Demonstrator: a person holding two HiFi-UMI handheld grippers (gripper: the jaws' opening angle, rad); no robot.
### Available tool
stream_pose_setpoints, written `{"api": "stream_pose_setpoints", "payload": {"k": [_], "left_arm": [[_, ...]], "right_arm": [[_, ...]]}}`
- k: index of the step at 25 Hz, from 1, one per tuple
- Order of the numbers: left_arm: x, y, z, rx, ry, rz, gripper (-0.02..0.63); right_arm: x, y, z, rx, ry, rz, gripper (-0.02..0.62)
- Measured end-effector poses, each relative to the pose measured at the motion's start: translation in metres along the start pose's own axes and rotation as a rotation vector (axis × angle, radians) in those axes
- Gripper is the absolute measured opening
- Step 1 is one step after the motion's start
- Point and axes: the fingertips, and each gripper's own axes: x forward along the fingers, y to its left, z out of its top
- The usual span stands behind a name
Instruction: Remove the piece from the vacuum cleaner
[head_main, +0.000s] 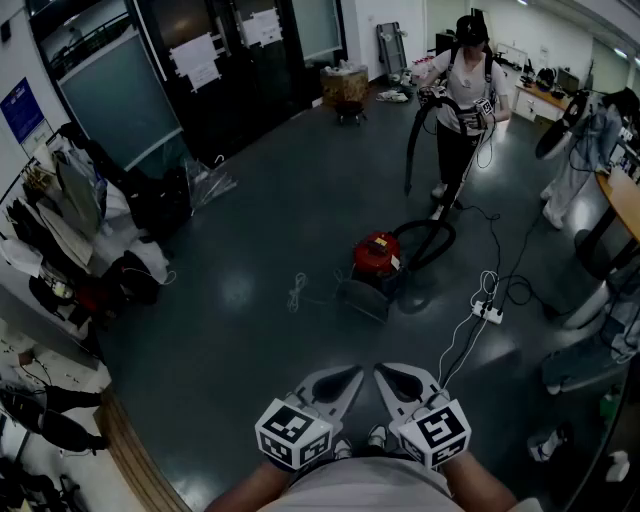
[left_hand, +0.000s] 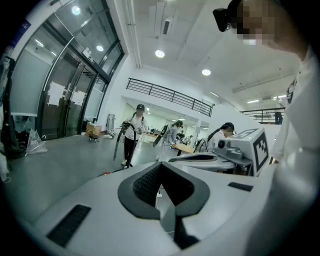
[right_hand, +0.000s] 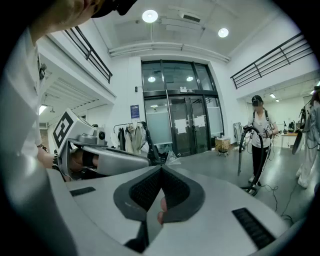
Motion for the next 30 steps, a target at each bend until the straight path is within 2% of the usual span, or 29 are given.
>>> {"api": "stream_pose_setpoints", "payload": {"k": [11,17,25,30], "left_arm": [[0.021,-0.004,-0.002,0.005,0.006,-0.002,0.005],[0.031,0.0,-0.008,-0.001,0.008,-0.008,0.005],[0.056,0.009,-0.01,0.007,0.013,0.023,0.005],[0.067,0.018,0.001,0.005,0.01,0.047,0.005]], "right_arm": [[-0.003,-0.018,-0.006,0.013,0.004,0.012,0.012],[0.001,-0.025,-0.005,0.043,-0.009,0.05,0.012],[0.002,-0.047,-0.012,0.051,-0.008,0.077,0.012],[0.009,-0.066,-0.007,0.065,-0.013,0.083,0.012]]}}
